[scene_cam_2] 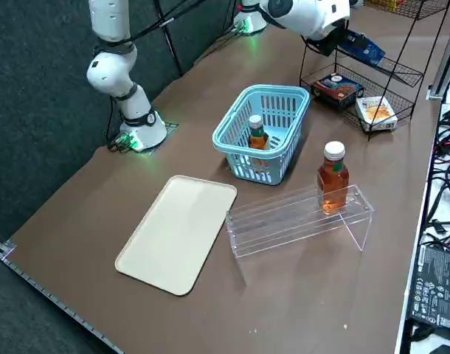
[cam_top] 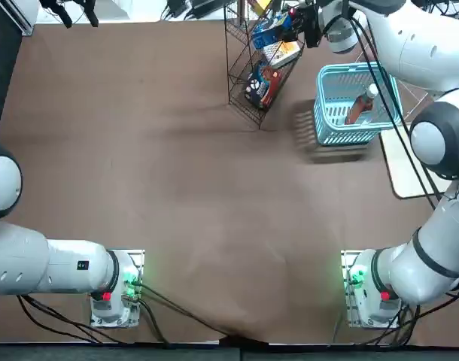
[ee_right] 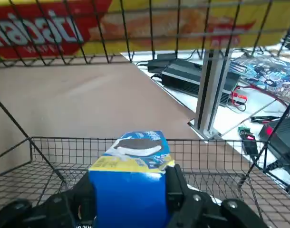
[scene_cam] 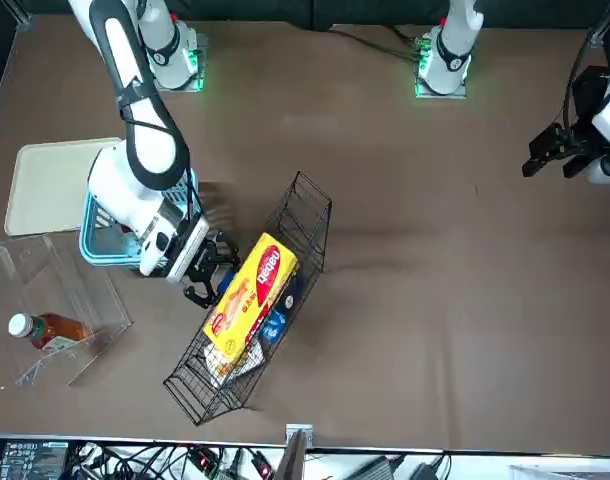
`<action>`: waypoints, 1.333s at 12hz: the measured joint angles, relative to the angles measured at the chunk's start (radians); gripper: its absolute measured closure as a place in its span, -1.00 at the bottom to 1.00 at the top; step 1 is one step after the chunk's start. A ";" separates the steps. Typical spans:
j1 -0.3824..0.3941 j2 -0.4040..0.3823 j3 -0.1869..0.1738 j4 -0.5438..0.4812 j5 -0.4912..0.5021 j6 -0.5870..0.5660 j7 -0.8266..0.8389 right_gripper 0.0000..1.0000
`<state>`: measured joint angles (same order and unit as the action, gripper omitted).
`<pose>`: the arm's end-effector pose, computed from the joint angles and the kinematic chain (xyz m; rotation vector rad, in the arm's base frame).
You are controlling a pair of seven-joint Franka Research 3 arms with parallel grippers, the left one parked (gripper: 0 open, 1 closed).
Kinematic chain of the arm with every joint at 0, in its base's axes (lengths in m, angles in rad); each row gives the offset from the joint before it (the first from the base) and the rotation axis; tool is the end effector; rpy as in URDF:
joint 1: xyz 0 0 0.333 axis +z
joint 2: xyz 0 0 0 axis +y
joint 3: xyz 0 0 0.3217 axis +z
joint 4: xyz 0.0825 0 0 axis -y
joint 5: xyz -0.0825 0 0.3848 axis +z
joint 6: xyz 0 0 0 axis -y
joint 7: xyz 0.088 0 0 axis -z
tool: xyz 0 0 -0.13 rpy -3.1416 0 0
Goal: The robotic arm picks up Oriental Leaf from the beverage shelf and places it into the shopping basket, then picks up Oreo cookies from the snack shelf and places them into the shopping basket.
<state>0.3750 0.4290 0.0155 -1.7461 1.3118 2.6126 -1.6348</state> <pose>0.6541 0.2572 0.3536 -2.1603 -1.1427 -1.0456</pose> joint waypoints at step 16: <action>0.007 -0.139 -0.008 -0.068 0.008 0.001 0.004 -0.30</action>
<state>0.3816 0.2899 0.0070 -1.8141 1.3201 2.6137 -1.6311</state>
